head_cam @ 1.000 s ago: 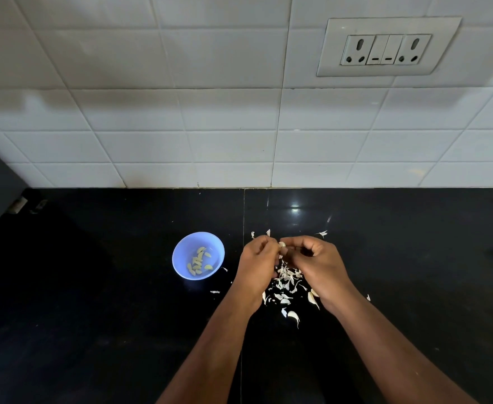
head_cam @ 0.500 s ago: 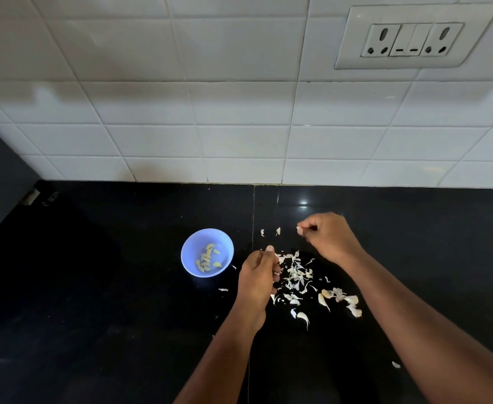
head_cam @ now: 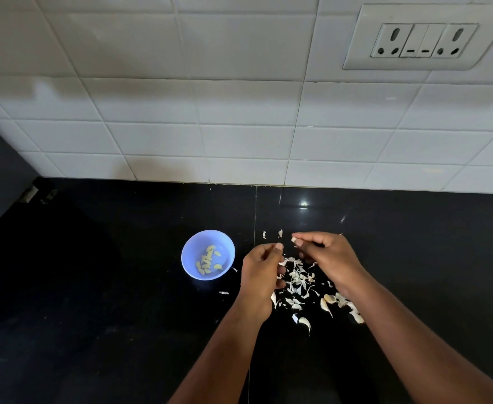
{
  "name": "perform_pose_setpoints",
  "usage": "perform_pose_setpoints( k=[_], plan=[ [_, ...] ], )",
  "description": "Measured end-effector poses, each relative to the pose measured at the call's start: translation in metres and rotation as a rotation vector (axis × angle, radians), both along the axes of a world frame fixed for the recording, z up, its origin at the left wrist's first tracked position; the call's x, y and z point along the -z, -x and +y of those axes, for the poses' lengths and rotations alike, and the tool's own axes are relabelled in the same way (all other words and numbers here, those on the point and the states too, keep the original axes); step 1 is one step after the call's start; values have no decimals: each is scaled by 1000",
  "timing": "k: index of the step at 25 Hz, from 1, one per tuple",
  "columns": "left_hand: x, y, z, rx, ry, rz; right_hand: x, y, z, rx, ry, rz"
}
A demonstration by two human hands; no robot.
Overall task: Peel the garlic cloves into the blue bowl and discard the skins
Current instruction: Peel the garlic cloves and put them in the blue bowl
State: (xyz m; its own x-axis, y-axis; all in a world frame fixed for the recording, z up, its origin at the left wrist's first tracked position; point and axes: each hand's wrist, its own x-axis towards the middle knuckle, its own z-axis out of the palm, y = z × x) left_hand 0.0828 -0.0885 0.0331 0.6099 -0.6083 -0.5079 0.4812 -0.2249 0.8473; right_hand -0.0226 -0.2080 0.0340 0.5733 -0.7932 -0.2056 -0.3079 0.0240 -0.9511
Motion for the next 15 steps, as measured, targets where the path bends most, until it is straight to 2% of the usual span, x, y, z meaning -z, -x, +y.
perform_pose_setpoints(
  k=[4,10,15],
  plan=[
    [-7,1,-2,33,87,78,-14,10,21,40,-99,-124],
    [-8,-2,-1,103,75,77,-19,14,27,49,-160,-203],
    [-5,-8,3,179,73,-94,-21,16,28,14,-209,-207]
  ],
)
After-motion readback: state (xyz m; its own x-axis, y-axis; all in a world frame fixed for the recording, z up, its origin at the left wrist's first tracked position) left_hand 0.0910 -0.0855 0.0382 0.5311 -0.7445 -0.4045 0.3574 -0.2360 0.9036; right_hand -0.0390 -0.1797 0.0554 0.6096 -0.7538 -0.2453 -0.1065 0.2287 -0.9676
